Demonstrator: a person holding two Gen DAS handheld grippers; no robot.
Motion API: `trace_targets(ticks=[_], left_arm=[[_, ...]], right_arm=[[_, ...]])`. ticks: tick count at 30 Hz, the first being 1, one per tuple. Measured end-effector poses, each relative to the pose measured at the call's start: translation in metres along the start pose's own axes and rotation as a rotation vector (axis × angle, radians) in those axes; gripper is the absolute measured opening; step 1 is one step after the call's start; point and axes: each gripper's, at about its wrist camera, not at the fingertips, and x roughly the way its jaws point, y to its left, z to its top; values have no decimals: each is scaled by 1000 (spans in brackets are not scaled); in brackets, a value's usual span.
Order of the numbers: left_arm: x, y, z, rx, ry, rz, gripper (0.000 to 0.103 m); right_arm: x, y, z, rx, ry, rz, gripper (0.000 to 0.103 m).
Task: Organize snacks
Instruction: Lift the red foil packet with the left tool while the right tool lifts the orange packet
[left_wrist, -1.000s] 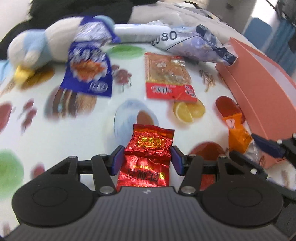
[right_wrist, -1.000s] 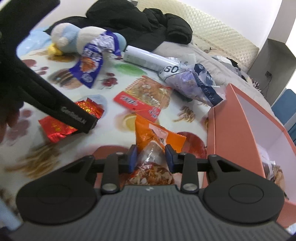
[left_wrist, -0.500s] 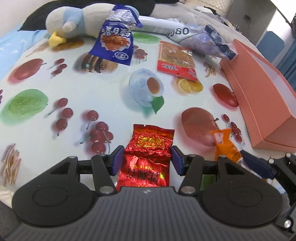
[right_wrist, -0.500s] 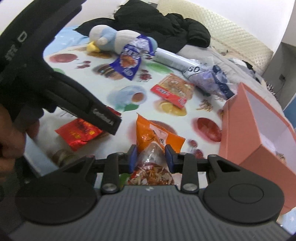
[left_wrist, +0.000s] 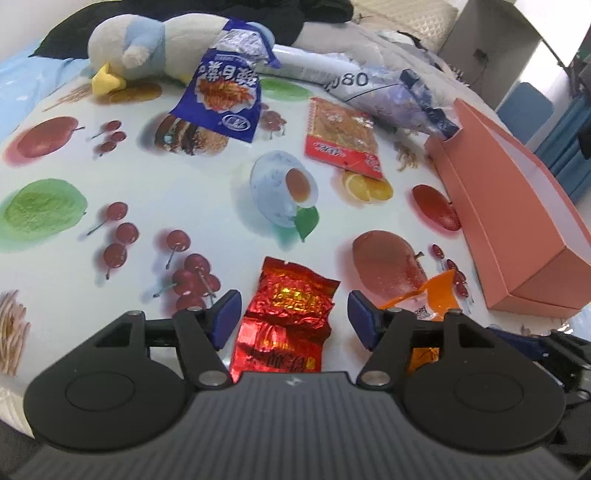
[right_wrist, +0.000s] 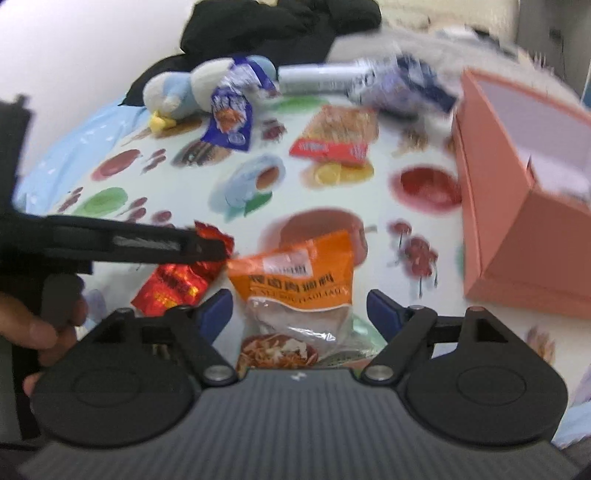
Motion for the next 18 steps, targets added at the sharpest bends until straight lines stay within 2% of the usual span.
trace_targets(ticks=[9,15,18], left_arm=[[7,-1,-1,17,0,-17,69],[8,2,0,4,-15,-37,69],[10,1,-1,17,-18,-33,69]], right_arm=[[23,-5,-1,8,75,38,79],[27,-8,4,11,70,43,72],[23,-15,7,41,43,0,72]])
